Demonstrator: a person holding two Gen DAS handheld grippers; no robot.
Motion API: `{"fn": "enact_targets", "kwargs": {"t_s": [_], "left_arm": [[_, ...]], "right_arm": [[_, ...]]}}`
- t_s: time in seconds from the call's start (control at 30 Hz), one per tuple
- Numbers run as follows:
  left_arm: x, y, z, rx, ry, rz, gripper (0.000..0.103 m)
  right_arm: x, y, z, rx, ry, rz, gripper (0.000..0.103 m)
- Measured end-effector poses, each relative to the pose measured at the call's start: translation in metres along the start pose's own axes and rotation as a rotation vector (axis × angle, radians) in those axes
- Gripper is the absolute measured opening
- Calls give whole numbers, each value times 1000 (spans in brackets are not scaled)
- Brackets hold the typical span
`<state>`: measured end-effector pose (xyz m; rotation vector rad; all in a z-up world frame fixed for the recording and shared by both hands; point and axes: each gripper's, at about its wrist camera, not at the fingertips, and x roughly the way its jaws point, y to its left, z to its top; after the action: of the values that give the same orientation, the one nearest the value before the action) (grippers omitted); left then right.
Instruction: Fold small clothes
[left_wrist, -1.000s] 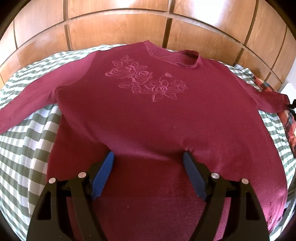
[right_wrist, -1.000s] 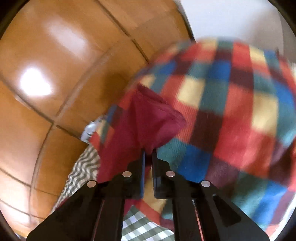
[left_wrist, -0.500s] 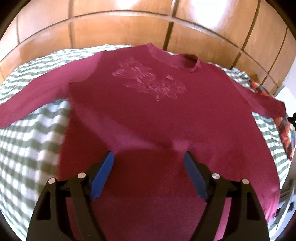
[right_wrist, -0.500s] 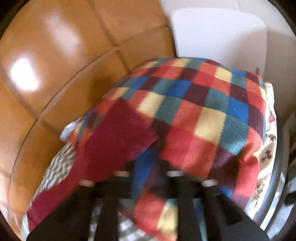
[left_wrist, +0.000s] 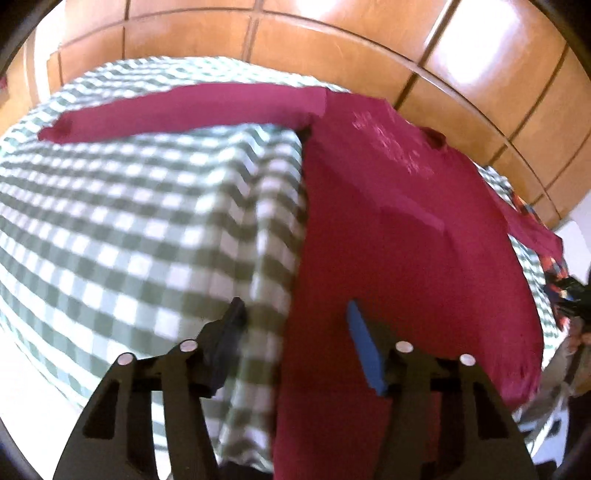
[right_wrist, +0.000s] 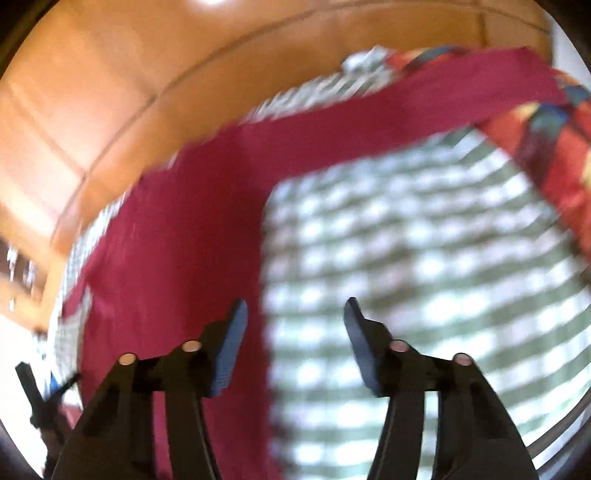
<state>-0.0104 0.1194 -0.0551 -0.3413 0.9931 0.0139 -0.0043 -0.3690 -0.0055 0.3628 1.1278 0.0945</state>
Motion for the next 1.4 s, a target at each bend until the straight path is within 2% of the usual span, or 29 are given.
{"fn": "enact_targets", "kwargs": {"t_s": [0.03, 0.1, 0.13, 0.2, 0.23, 0.27, 0.3, 0.33, 0.4, 0.53, 0.63, 0.73, 0.8, 0.83, 0.93, 1.07, 1.2, 1.3, 1.4], "left_arm": [[-1, -1, -2, 5, 0, -11, 55], [-2, -7, -8, 25, -9, -23, 54], [-2, -9, -10, 35, -13, -18, 52], [4, -11, -11, 57, 0, 19, 33], [6, -10, -11, 61, -1, 25, 29], [5, -8, -10, 62, -4, 26, 17], [2, -6, -8, 64, -10, 32, 10], [-2, -4, -7, 60, -14, 22, 7], [-11, 4, -7, 50, -16, 7, 4], [-12, 6, -14, 94, 16, 42, 3], [-11, 4, -15, 121, 37, 69, 5], [-22, -3, -7, 136, -10, 79, 20], [-28, -9, 2, 137, -50, 64, 32], [-28, -13, 7, 140, -66, 61, 33], [-19, -30, 24, 156, -92, 47, 39], [2, -60, 39, 187, -87, 19, 50], [21, -91, 44, 241, -55, -1, 53], [30, -106, 44, 265, -40, -13, 55], [39, -112, 46, 267, -17, -15, 56]], "right_arm": [[6, 7, -10, -8, 31, 7, 43], [11, 15, -22, -24, 53, 8, 28], [13, 15, -25, -28, 57, 5, 25], [14, 22, -32, -39, 62, -13, 13], [14, 24, -32, -45, 63, -18, 11], [13, 27, -32, -56, 59, -29, 8], [16, 31, -30, -64, 51, -37, 7], [11, 34, -29, -73, 36, -40, 7], [5, 34, -30, -84, 24, -42, 7], [19, 24, -40, -111, 69, -94, 7], [19, 17, -38, -68, 62, -69, 7], [15, 7, -34, -35, 65, -8, 18], [7, -3, -25, 12, 20, -4, 50], [-1, -14, -18, 59, -23, -9, 56], [-19, -39, 3, 151, -115, -19, 58], [-51, -95, 43, 315, -276, -72, 58], [-79, -154, 81, 499, -419, -158, 54], [-85, -194, 103, 621, -464, -172, 52], [-75, -219, 122, 681, -451, -190, 49]]}}
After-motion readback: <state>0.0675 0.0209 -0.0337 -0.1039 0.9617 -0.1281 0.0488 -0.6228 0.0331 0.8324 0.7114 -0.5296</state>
